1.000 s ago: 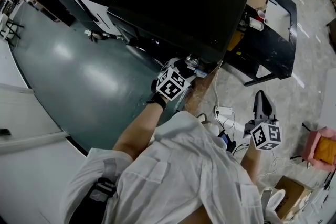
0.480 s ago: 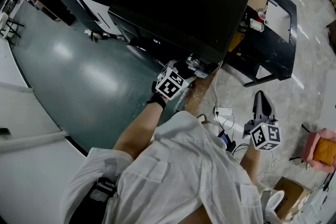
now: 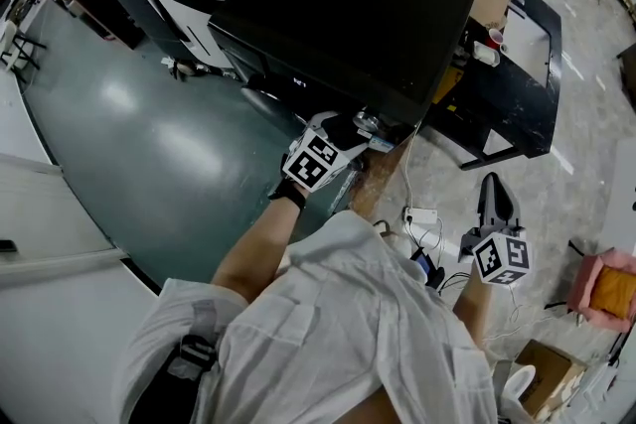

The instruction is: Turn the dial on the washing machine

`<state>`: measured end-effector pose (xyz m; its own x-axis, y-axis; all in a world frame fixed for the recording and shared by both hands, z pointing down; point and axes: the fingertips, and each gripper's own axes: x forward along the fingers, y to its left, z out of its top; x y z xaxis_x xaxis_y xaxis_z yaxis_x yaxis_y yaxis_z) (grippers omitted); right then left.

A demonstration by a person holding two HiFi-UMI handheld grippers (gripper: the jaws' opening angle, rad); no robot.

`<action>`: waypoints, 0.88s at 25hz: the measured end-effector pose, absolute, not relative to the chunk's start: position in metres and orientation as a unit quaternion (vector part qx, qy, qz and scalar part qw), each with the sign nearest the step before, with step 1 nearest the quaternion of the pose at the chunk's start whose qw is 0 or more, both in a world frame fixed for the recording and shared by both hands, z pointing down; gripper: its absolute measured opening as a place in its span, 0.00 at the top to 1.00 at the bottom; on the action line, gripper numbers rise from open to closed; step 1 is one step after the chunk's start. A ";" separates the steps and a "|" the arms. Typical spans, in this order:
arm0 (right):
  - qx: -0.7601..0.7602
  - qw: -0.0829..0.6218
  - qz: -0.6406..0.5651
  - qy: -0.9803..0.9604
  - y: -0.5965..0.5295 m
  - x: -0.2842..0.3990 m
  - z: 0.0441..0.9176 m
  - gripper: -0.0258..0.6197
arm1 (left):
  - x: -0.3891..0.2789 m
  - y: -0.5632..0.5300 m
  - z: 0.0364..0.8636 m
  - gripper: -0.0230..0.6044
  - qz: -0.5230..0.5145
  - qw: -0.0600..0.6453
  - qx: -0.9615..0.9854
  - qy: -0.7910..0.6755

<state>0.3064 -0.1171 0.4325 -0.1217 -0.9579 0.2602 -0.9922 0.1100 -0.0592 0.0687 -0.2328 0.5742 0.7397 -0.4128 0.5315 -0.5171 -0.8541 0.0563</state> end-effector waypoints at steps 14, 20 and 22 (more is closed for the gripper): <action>0.655 0.063 0.089 -0.748 -0.129 0.299 0.420 0.96 | -0.099 -0.244 0.482 0.73 0.133 0.066 0.892 -0.427; 0.650 0.069 0.076 -0.753 -0.141 0.287 0.408 0.96 | -0.133 -0.242 0.450 0.94 0.112 0.032 0.868 -0.483; 0.648 0.076 0.071 -0.755 -0.144 0.282 0.406 0.96 | -0.140 -0.240 0.443 0.94 0.098 0.031 0.867 -0.488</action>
<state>0.2824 -0.1442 0.4064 -0.1499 -0.9670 0.2062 -0.9884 0.1514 -0.0087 -0.1397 -0.2403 0.4428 0.5053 -0.8394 0.2000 -0.8516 -0.5225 -0.0413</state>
